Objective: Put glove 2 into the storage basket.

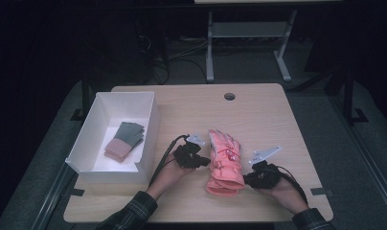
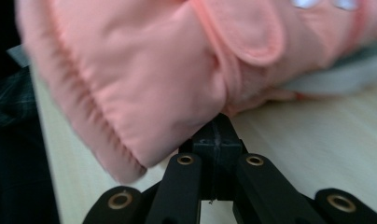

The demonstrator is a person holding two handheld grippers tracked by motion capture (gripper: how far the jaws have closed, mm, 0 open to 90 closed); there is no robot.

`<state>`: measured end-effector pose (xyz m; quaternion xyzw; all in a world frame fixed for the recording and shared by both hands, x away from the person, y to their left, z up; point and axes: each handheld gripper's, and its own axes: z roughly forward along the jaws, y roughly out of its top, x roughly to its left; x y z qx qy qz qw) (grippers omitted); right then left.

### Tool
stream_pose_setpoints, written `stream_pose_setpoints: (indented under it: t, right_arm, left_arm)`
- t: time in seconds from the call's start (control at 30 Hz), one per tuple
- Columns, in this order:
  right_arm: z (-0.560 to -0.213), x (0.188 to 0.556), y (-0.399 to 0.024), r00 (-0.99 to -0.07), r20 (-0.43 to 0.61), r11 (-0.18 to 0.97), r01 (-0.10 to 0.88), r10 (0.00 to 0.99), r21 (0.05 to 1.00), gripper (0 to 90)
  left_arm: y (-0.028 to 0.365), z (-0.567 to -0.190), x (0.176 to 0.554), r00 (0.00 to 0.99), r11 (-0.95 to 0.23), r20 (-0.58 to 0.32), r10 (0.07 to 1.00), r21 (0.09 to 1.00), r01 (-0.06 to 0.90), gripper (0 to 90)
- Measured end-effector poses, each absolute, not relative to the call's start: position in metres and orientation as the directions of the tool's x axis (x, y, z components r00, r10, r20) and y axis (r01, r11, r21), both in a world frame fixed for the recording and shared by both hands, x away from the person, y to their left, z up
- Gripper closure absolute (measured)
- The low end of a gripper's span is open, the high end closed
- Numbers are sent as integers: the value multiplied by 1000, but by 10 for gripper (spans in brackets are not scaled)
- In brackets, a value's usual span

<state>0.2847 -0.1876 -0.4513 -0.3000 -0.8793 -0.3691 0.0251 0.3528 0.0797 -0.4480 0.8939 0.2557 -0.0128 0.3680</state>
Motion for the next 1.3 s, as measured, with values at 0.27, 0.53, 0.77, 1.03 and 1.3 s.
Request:
stream_pose_setpoints:
  t: [0.27,0.53,0.77,1.03,1.3]
  right_arm:
    - [-453,272,-163,-859,267,587,497,436,639,900]
    - [-435,279,-197,-803,249,502,546,541,671,900]
    - [-412,295,-214,-770,237,368,520,593,771,900]
    - [-418,316,-191,-760,211,378,518,614,767,900]
    - [-435,321,-177,-732,184,424,560,656,712,900]
  left_arm:
    - [78,-447,352,874,-600,-217,435,654,461,897]
    - [86,-442,353,871,-596,-215,442,655,465,896]
    - [92,-437,352,864,-583,-220,452,660,473,896]
    - [95,-436,353,861,-577,-230,453,661,480,896]
    - [96,-431,352,862,-568,-226,455,671,476,863]
